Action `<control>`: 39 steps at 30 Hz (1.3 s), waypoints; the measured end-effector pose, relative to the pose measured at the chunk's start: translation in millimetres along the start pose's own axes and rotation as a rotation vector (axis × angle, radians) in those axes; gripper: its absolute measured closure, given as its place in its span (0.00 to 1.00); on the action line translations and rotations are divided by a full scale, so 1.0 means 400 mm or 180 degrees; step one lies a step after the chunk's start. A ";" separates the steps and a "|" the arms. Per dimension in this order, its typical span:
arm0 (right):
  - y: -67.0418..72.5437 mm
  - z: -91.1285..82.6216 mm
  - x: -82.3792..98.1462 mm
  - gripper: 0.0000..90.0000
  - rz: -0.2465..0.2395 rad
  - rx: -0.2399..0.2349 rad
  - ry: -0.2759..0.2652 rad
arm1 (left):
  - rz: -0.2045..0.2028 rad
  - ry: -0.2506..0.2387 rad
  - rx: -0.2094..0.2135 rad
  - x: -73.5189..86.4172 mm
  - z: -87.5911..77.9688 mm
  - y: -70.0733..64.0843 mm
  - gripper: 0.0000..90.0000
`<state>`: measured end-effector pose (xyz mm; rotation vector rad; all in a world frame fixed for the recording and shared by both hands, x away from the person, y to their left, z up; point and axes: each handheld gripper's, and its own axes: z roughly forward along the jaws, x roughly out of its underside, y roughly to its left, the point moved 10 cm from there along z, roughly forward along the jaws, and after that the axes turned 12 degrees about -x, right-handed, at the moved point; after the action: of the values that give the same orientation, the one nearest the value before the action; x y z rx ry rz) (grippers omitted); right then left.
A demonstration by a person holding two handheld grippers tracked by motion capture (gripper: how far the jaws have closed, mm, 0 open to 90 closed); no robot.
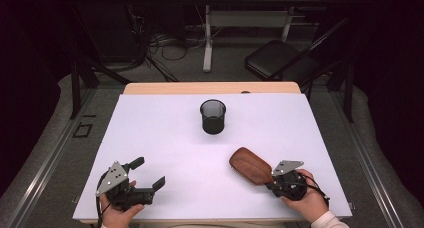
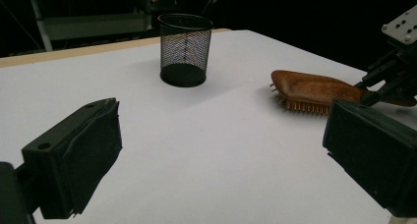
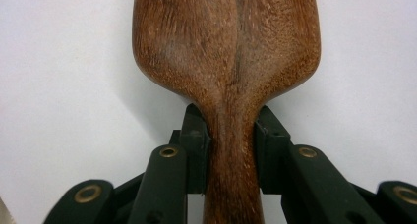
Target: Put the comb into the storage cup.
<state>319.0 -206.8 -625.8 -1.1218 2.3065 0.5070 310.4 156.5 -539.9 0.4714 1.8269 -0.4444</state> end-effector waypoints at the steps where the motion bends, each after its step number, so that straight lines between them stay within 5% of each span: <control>1: 0.000 0.000 0.000 0.79 0.0000 -0.0003 -0.0010 | 0.0001 0.0003 -0.0003 0.000 0.000 0.000 0.01; 20: 0.004 -0.003 0.004 0.80 -0.0023 0.0071 -0.0041 | -0.0001 0.0005 0.0001 0.001 0.000 0.001 0.01; 39: 0.004 -0.024 -0.028 0.80 -0.0004 0.0172 -0.0375 | 0.0003 0.0005 -0.0002 0.001 0.000 0.001 0.01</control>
<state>320.7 -204.1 -611.3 -1.0398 2.2047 0.4938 310.6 156.8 -540.3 0.4724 1.8283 -0.4426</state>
